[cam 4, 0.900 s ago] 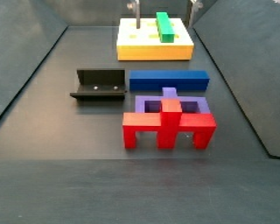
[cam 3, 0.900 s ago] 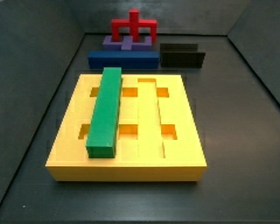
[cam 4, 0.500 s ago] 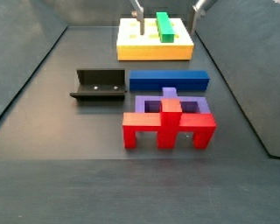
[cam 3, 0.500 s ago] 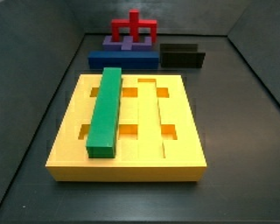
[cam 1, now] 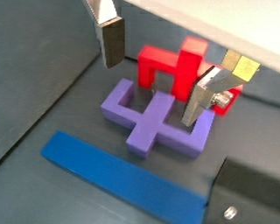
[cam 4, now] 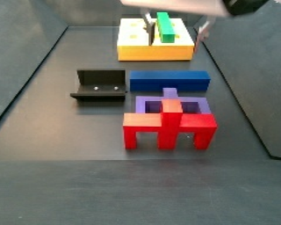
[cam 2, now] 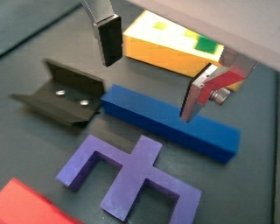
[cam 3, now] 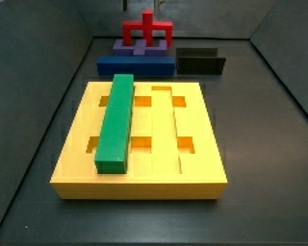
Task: Pick up the blue object. Move up. Move to above the board. Insert the blue object.
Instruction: Pick up the blue object.
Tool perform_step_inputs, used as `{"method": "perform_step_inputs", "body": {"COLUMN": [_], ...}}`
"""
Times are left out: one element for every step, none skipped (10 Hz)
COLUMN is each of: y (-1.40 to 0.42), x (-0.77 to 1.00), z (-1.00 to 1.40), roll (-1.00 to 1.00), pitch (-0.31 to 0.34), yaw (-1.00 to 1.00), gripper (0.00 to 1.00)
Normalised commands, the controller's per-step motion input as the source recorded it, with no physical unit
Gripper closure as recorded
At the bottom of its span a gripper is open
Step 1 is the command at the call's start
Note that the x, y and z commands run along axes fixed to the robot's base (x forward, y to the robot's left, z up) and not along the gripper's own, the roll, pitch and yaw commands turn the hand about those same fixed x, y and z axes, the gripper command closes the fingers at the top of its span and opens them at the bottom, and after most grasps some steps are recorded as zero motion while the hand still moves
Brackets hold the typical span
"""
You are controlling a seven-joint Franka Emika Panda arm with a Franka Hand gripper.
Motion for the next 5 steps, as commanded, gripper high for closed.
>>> {"method": "perform_step_inputs", "body": {"y": [-0.29,-0.27,-0.25,-0.23,-0.27], "x": [-0.06,-0.05,-0.05,-0.05,-0.07], "z": [-0.45,-0.44,-0.43,-0.43,-0.51], "roll": [-0.04,-0.03,-0.03,-0.03,-0.04], "pitch": [-0.167,-0.181,-0.209,-0.203,-0.166], "yaw": [-0.83,-0.87,-0.89,-0.91,-0.84], "gripper": [0.0,0.0,0.0,0.0,0.0]}}
